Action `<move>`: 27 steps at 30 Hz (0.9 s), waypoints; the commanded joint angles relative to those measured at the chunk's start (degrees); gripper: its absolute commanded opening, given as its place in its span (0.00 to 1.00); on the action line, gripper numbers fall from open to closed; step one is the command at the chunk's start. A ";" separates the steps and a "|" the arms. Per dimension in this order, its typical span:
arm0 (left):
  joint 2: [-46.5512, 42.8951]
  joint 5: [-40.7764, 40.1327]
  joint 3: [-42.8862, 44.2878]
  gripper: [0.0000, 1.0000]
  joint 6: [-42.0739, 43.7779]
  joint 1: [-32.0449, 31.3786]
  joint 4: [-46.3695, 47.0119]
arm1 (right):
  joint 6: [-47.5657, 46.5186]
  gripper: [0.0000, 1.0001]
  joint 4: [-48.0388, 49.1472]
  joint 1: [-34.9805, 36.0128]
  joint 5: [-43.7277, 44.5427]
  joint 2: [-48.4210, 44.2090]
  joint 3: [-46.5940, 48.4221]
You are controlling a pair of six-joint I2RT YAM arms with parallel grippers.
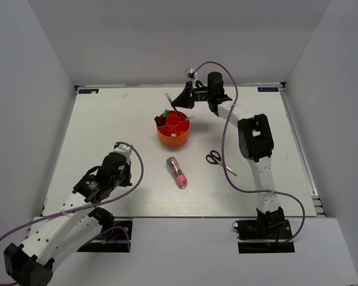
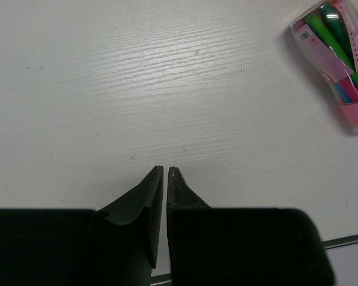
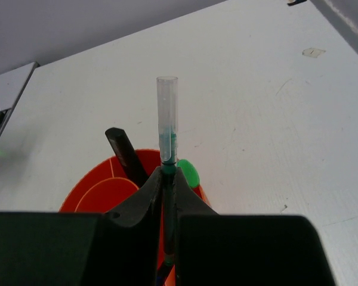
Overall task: Sort the stationery into containers
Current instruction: Place the pen in the storage box.
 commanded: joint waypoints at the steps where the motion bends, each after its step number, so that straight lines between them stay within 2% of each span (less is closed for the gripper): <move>1: -0.09 0.32 0.09 0.19 0.51 0.17 0.84 | -3.19 0.00 0.79 -0.58 -3.70 -0.01 -1.22; 27: -0.18 -0.04 0.18 0.19 0.51 0.17 0.58 | -9.34 0.01 -1.59 -1.45 -7.23 -1.06 -3.42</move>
